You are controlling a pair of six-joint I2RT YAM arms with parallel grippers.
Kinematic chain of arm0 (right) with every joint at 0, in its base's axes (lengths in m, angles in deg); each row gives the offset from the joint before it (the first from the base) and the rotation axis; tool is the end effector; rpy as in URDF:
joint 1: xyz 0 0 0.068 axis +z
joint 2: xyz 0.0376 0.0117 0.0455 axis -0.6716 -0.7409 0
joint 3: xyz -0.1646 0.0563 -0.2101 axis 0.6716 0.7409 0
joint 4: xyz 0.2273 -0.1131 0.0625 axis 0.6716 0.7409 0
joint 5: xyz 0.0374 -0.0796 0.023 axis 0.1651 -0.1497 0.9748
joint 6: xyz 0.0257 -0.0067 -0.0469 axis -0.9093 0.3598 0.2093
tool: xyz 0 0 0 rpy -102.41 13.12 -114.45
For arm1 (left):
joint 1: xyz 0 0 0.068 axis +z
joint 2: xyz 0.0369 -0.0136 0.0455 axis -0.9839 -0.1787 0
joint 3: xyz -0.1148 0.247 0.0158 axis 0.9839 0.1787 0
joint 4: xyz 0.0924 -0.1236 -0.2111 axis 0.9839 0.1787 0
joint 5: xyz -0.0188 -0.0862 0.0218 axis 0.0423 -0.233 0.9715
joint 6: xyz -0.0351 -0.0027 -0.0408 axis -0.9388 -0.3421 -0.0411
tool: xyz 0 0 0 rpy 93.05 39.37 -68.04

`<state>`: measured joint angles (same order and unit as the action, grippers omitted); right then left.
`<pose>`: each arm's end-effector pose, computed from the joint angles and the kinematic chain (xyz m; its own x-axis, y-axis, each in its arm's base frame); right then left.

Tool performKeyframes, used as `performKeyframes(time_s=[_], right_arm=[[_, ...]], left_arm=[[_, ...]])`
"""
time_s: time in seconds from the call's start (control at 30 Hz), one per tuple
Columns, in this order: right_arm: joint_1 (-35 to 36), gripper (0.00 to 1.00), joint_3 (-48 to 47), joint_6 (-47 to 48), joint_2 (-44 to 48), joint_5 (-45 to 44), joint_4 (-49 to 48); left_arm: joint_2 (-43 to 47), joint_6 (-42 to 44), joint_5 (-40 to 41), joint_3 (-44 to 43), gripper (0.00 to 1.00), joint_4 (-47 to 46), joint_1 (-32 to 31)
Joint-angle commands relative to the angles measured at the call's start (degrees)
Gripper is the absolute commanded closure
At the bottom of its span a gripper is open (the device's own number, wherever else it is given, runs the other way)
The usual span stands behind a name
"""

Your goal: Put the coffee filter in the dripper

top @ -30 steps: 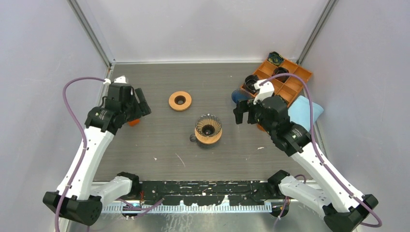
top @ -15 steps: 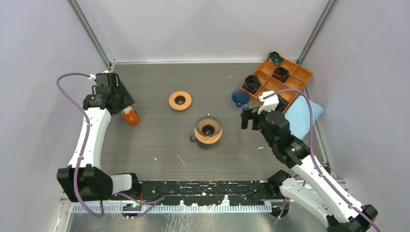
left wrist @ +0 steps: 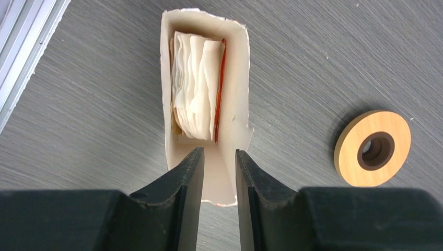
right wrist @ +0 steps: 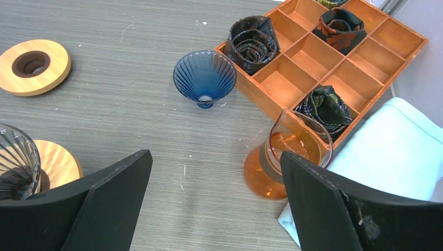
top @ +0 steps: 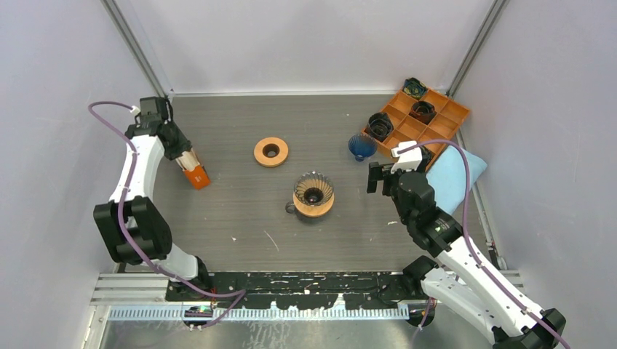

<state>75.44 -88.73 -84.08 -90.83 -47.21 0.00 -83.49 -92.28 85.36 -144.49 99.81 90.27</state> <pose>0.1433 0.0748 0.3025 -0.2222 -0.0898 -0.9708 -0.1088 0.9918 -0.0669 0.3178 0.0626 0.3088 -0.5748 -0.5856 -0.5715 -0.5787 0.7847 -0.2222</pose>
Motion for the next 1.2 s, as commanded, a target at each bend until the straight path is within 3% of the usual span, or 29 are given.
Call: performKeyframes(time_s=[0.0,0.33,1.17], right_arm=[[-0.2,0.0,0.1,1.7,1.0,-3.2,-4.8],[-0.2,0.0,0.4,2.7,-0.2,-4.2,-5.0],[-0.2,0.0,0.5,2.7,-1.3,-2.0,-5.0]], left_arm=[[-2.8,1.2,-0.2,-3.9,0.7,-2.6,0.7],[-8.9,1.6,1.3,-6.4,0.74,-3.0,0.8],[-14.2,1.8,2.5,-5.3,0.78,-6.5,0.8]])
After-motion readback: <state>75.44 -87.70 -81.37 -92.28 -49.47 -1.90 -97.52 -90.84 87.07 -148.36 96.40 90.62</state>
